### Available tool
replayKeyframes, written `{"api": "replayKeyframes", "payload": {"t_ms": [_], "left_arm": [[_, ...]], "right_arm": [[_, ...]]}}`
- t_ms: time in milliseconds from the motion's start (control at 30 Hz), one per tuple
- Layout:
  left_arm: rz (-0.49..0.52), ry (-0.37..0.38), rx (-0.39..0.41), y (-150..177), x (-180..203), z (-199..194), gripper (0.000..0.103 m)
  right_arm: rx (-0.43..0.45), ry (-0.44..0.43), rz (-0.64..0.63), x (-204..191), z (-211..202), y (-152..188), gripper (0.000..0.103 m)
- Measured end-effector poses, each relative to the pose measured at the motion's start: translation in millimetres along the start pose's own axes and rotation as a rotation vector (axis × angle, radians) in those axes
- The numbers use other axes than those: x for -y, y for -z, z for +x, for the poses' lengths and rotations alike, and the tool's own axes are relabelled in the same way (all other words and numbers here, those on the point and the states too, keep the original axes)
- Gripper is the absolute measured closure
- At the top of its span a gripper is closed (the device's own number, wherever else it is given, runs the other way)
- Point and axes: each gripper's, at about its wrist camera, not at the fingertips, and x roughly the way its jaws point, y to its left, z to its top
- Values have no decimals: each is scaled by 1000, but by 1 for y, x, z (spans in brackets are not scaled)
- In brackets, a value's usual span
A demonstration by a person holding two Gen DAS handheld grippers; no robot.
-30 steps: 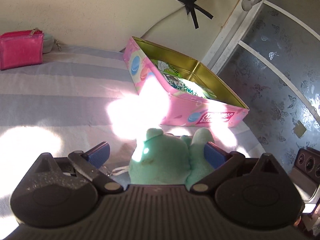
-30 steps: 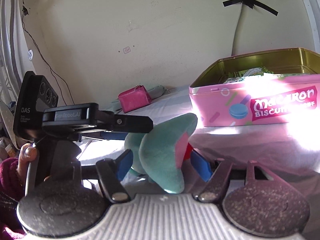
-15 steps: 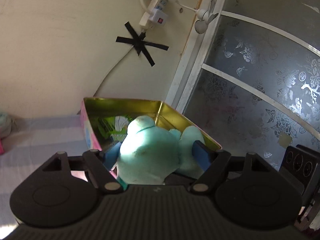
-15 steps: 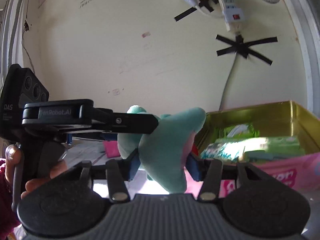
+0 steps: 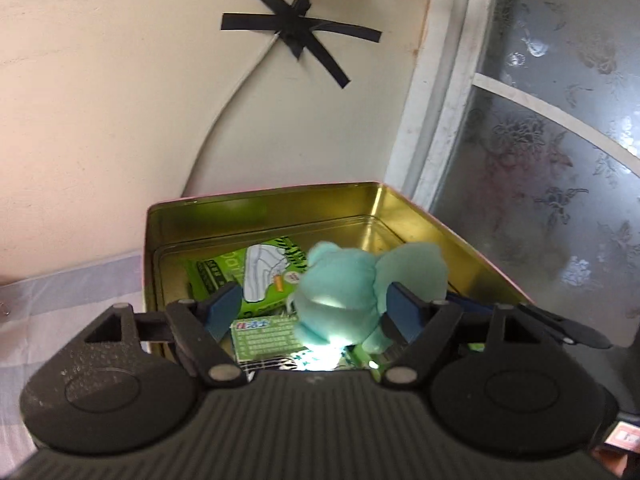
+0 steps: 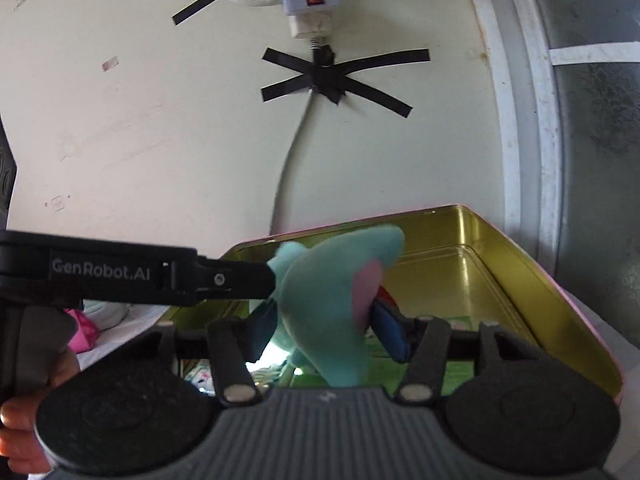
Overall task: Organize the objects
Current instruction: 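Carry the plush bear over the pink tin and release it inside, then withdraw the right gripper from the tin toward the pink purse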
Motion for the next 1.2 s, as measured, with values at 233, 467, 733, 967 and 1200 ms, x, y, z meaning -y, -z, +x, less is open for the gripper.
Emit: {"api": "replayKeyframes", "payload": {"t_ms": [233,467,733,967,1200], "left_arm": [[4,-88,32,10,-11,-27,18],[45,-239,79,25,-27,-75,13],[-38,-357,76,56,-82,-117,12],[-159,-434,57,80,-132,-136,12],[-236,-407,50,99,-140,-138,12]], "right_arm": [[51,-12,1,-6,-17,5,46],[74,-69,-32,-45,-46,18,44],[93,-138,-97,-101,-71,27,44],[85,-178,-129,-139,-78,36,44],[129,-106,-113,-139,-96,50,44]]}}
